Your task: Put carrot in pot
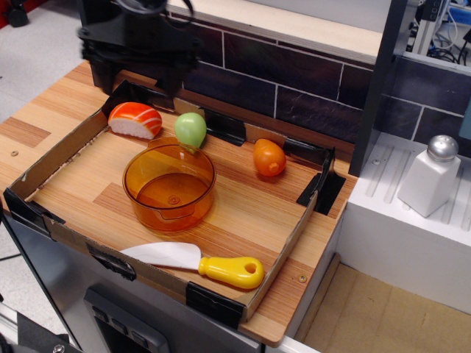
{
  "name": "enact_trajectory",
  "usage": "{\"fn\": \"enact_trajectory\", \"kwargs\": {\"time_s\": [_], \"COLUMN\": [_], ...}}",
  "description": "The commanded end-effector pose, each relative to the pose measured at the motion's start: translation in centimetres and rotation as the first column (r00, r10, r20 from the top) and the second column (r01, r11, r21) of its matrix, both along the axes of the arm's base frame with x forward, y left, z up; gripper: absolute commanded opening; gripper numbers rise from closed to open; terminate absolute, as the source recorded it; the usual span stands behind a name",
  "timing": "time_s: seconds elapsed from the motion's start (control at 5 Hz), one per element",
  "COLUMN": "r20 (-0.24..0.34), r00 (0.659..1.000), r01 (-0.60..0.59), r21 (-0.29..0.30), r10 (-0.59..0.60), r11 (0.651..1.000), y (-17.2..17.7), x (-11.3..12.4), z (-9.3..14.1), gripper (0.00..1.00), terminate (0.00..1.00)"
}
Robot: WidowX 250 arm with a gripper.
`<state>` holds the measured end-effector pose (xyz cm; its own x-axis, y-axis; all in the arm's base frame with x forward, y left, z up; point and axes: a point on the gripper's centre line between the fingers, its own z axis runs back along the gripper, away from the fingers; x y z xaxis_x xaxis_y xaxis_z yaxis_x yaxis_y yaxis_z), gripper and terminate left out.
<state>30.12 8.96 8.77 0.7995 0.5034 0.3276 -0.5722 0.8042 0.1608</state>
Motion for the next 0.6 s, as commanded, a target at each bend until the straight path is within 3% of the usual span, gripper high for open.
{"fn": "enact_trajectory", "kwargs": {"time_s": [0.0, 0.4], "r20": [-0.045, -0.053], "r00": [0.998, 0.981], "r01": [0.028, 0.168], "r21": [-0.123, -0.264], "r10": [-0.033, -0.188], "r11": [0.992, 0.950], "y": [-5.5, -9.9], "x": [2.2, 2.8], "z": [-1.5, -3.1], "gripper": [1.00, 1.00], "terminate": [0.00, 0.00]}}
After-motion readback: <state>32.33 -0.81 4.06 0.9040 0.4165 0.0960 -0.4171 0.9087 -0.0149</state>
